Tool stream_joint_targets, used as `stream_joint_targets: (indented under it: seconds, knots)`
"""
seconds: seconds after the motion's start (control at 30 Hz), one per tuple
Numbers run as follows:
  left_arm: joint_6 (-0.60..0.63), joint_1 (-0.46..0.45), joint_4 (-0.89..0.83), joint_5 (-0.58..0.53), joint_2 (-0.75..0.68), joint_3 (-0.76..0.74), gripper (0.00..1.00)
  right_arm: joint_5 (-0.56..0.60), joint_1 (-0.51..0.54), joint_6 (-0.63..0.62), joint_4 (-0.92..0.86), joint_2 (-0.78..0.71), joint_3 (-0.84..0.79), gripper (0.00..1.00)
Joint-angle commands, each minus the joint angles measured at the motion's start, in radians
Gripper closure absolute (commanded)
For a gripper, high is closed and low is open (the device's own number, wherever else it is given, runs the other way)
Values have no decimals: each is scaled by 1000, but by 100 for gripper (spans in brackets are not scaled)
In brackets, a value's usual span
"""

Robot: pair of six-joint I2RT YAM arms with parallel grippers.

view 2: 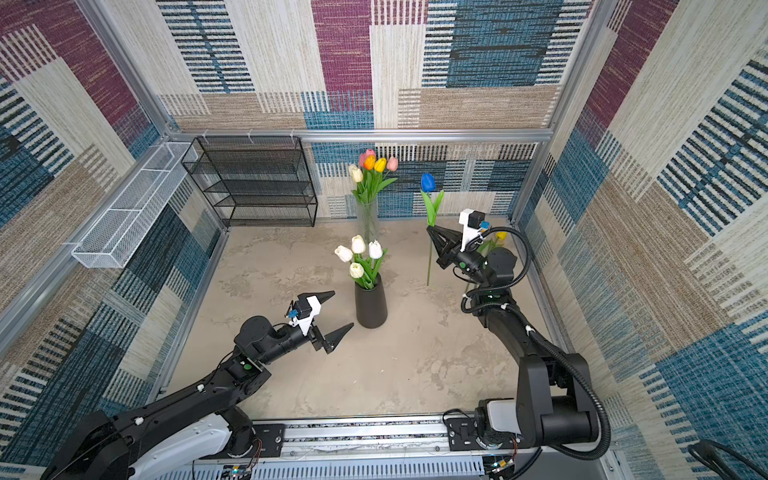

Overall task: Arrange the flowers into the vase
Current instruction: 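Lift the blue tulip with the right gripper toward the black vase, then lower the blue tulip stem into the black vase with the right gripper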

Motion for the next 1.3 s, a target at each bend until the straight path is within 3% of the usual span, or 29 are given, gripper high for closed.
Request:
stream_joint_targets:
  seconds: [0.0, 0.37, 0.8, 1.27]
  knots:
    - [-6, -1, 81, -39, -1, -12, 1, -10, 70, 41, 312, -29, -16, 100]
    - [-6, -1, 67, -42, -9, -6, 1, 93, 263, 102, 657, 110, 28, 100]
    - [19, -1, 5, -57, -47, -5, 1, 137, 349, 16, 714, 237, 61, 100]
    - [31, -1, -25, -60, -34, 3, 2, 158, 355, -112, 677, 277, 33, 100]
